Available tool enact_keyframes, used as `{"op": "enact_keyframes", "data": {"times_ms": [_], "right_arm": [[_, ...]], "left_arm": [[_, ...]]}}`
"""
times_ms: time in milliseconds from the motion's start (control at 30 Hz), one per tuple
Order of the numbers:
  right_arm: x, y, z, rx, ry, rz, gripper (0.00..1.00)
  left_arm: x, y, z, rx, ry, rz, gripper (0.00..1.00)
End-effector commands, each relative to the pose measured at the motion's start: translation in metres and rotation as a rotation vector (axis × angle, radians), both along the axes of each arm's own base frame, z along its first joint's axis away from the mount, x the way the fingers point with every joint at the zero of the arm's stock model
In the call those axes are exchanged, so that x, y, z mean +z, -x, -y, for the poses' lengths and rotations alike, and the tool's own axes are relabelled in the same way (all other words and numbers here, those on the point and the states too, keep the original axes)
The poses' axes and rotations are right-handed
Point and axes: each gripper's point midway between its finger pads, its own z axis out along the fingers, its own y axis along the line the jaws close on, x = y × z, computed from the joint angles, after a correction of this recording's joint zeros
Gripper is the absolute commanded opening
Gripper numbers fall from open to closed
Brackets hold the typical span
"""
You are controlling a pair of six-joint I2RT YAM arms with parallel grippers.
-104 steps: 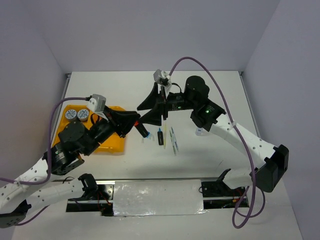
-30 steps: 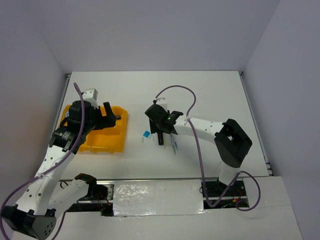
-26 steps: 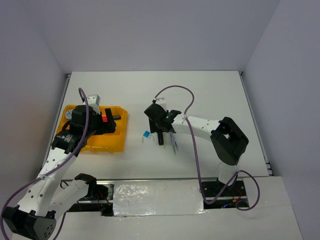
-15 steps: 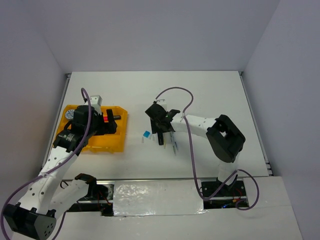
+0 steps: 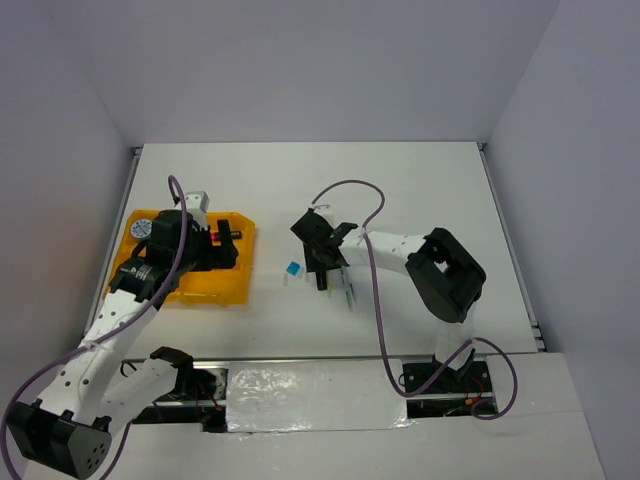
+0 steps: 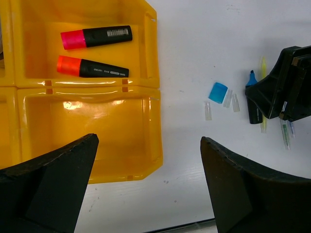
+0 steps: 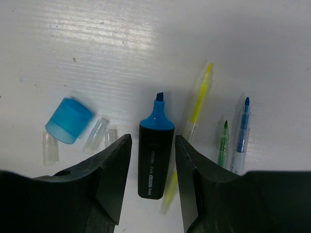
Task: Sort the stationery into containers
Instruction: Pick up the pen from the center of the board.
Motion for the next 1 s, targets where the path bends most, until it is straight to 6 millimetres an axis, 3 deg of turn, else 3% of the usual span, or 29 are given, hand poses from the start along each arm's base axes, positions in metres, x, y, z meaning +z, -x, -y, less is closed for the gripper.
{"op": "enact_keyframes", "data": {"times_ms": [0,567,967], "right_arm": [[-0.008,0.000,0.000,-0.023,-0.011,0.001,0.48],[-0.020,0.029,0.004,-0.050,0.005,-0.022,0.40],[-0.026,0.044,0.011,-0.053,0.045,-0.034,0.51]], "left_arm": [[0.008,-0.005,0.005,-0.035,-0.001,0.041,0.99],[0.007,-0.004,0.006,-0.037,-0.006,0.040,0.99],[0.006,-0.004,0.007,-0.038,-0.012,0.032,0.99]]}}
